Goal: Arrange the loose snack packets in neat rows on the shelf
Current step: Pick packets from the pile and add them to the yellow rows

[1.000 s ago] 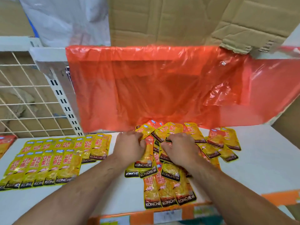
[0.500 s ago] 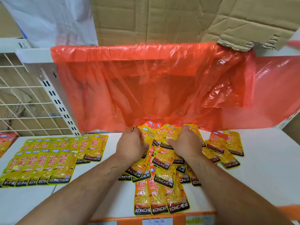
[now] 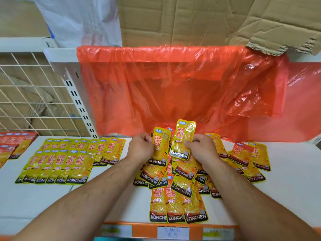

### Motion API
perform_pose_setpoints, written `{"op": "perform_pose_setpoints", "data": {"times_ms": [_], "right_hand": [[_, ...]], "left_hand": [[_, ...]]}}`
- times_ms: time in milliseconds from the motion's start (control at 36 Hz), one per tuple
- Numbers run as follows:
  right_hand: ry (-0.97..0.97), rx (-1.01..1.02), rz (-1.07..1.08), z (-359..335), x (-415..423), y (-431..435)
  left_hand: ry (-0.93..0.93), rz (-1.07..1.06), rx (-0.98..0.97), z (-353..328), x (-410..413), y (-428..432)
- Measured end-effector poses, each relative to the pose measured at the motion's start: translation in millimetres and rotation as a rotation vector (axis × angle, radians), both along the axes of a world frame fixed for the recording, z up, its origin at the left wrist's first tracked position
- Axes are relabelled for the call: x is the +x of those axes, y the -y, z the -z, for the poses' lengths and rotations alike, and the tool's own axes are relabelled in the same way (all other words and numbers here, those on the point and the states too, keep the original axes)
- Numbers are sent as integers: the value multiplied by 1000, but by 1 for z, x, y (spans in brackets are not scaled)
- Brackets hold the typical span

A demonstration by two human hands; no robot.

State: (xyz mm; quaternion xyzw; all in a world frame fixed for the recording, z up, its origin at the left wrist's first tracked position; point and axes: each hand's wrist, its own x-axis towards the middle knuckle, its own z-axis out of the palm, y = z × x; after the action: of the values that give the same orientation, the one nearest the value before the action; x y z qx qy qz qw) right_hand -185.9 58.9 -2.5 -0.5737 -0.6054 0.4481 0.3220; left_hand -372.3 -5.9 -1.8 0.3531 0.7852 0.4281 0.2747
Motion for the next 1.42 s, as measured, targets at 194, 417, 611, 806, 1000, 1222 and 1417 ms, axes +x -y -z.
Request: {"op": "perform_pose_setpoints", "data": {"times_ms": [194,417,611,806,1000,1222,1417], "right_hand": [[-43,4,-227,-1,-36,28],[-13,-54,-308,3,-87,53],[1,-72,-339,11,-139,80],[32,-92,-324,21,-173,103],[66,-100,-258,29,-194,114],[100,-105,-205,29,-195,118],[103,-113,-196,30,-192,121]], "left_hand": [[143,-104,67,0,-18,29],[232,-182,106,3,-64,68],[117,-208,52,13,-117,104],[-62,-193,-81,23,-163,127],[-203,-115,-124,25,-188,127],[-450,31,-153,32,-198,121],[-522,88,-161,32,-199,120]]}}
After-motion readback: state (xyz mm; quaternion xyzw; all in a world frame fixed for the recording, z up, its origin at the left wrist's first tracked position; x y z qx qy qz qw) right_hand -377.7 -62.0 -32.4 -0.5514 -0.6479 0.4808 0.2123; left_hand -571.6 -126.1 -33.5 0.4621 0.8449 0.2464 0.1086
